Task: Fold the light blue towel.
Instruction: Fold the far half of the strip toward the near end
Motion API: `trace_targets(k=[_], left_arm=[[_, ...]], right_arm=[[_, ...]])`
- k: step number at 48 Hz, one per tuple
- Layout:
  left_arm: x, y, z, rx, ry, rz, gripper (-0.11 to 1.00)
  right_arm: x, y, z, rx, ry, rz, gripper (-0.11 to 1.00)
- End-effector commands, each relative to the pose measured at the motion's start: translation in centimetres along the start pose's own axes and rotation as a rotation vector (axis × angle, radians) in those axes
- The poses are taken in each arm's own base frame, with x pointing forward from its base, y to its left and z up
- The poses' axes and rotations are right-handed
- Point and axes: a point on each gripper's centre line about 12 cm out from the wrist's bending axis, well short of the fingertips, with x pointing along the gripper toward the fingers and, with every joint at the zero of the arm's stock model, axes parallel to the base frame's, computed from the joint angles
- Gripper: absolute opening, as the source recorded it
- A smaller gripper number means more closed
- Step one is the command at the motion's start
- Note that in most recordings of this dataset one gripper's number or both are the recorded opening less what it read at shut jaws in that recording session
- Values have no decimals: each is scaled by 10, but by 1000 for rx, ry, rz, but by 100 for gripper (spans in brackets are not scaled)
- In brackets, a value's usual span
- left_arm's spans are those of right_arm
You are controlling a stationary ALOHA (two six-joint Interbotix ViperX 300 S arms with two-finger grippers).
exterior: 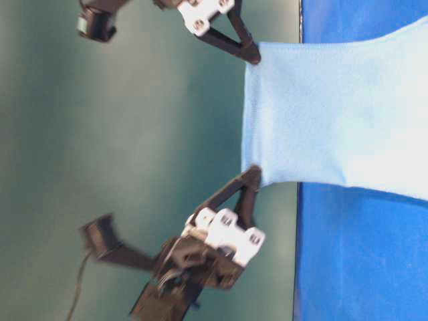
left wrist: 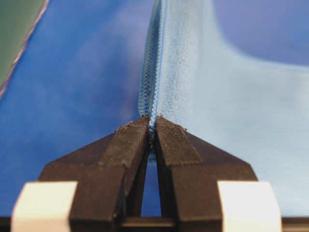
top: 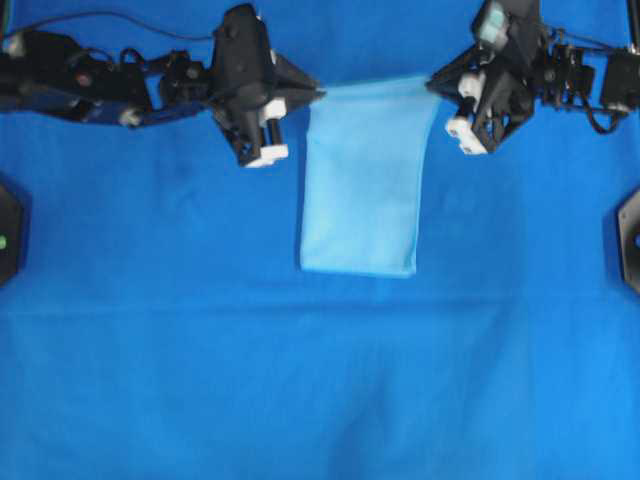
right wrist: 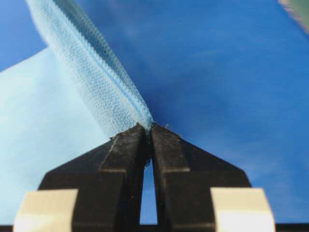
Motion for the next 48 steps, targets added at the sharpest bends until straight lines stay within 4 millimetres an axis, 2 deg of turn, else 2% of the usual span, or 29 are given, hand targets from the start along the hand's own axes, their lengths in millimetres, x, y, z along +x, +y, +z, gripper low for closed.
trace_targets(k=[1,13,22,28,35,40,48], left_arm=[[-19,-14,17,13,-42,-33,3],[-28,-66,1,29,35,-164,3],[-23,-101,-23,53,105,-242,3],[-16,-116,-39,66,148,-271,3],[-8,-132,-53,81,156,-298,3],[-4,-141,-59,89,151,-314,3],[-5,-148,-58,94,141,-328,3]], right_arm=[[-12,12,2,-1,-19,29,5],[-18,50,-20,22,48,118,5],[-9,70,-46,40,136,152,5],[4,82,-68,57,212,163,5],[18,94,-83,70,252,191,5],[25,102,-89,75,256,217,5],[27,108,-90,70,252,239,5]])
